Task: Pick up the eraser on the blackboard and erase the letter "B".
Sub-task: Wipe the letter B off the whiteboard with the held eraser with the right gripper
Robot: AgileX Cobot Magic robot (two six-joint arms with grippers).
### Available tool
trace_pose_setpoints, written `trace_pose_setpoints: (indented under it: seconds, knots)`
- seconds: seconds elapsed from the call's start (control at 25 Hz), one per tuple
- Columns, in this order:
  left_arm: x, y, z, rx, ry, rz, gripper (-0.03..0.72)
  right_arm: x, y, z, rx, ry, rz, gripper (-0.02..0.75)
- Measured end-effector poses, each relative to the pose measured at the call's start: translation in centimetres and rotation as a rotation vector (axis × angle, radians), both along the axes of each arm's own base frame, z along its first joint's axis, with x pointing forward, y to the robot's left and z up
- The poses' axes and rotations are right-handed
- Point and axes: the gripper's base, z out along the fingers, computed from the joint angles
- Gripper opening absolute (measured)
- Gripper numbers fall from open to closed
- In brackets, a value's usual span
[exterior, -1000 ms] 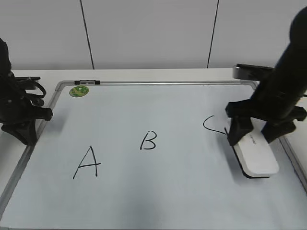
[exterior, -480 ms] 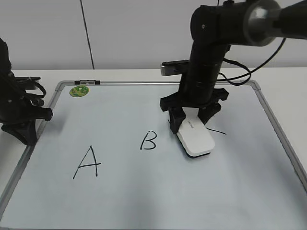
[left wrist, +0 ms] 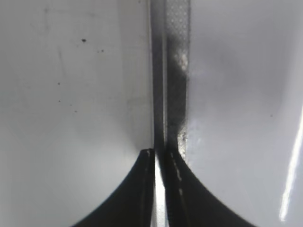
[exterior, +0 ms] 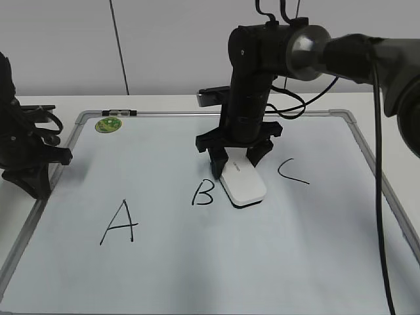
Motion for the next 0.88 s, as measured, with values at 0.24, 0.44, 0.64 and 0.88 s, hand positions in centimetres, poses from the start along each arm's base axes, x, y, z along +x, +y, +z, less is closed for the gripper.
trace_pose_setpoints:
  seconds: [0.24, 0.44, 0.64, 0.88]
  knots:
    - [0.0, 0.0, 0.0, 0.001, 0.000, -0.001, 0.027, -0.2, 0.8, -0.4, -0.023, 0.002, 0.021, 0.528]
    - [0.0, 0.0, 0.0, 0.001, 0.000, -0.001, 0.027, -1.4, 2.9, -0.5, -0.037, -0.003, 0.077, 0.528]
    - [0.0, 0.0, 0.0, 0.001, 0.000, -0.001, 0.027, -3.2, 5.6, -0.5, -0.022, 0.005, 0.134, 0.528]
    - [0.0, 0.0, 0.0, 0.001, 0.000, -0.001, 0.027, -4.8, 7.9, -0.5, 0.028, 0.033, 0.167, 0.528]
